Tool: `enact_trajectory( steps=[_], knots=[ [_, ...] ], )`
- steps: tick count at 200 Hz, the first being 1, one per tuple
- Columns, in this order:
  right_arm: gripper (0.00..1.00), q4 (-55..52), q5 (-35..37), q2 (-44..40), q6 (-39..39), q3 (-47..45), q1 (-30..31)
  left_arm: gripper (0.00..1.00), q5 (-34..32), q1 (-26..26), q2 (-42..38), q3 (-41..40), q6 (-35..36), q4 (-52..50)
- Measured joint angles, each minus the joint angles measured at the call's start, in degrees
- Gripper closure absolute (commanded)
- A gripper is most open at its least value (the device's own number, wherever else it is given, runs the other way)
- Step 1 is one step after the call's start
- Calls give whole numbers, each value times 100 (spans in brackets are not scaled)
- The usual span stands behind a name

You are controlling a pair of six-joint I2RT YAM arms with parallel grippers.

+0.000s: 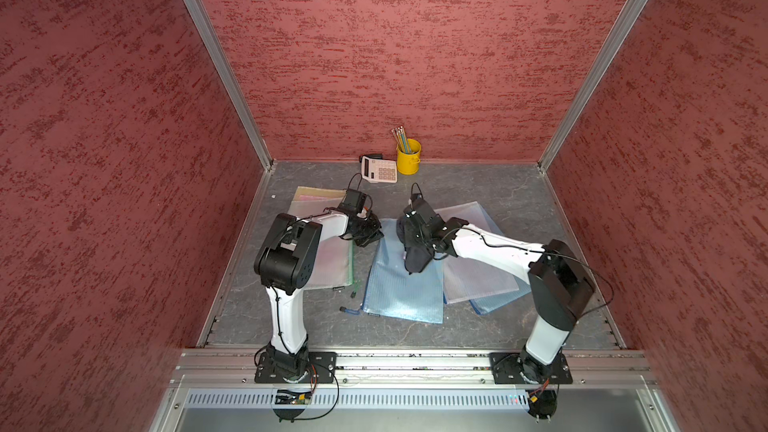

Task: Wipe the document bag
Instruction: Wipe the dirt from the document bag.

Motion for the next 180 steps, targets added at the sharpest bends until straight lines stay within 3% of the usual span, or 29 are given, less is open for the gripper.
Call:
enact_trajectory(
  steps=[42, 90, 116, 143, 163, 180],
  knots=[
    [100, 887, -599, 933, 31, -483, 103, 100, 13, 0, -2, -37, -188, 107],
    [100, 1172, -564, 229, 431, -1528, 199, 100, 87, 24, -4, -94, -363, 225],
    [100, 656, -468, -577, 1016, -2288, 424, 100, 133, 50, -4, -107, -387, 245],
    [100, -564, -356, -1394, 1408, -2651, 575, 100, 149, 55, -4, -116, -382, 251],
    [100, -1674, -138, -1484, 1300, -2197, 361, 100, 149, 52, -4, -125, -374, 264],
    [100, -2020, 76, -1193, 1014, -1344, 92, 100, 142, 35, -11, -151, -358, 308]
  ],
)
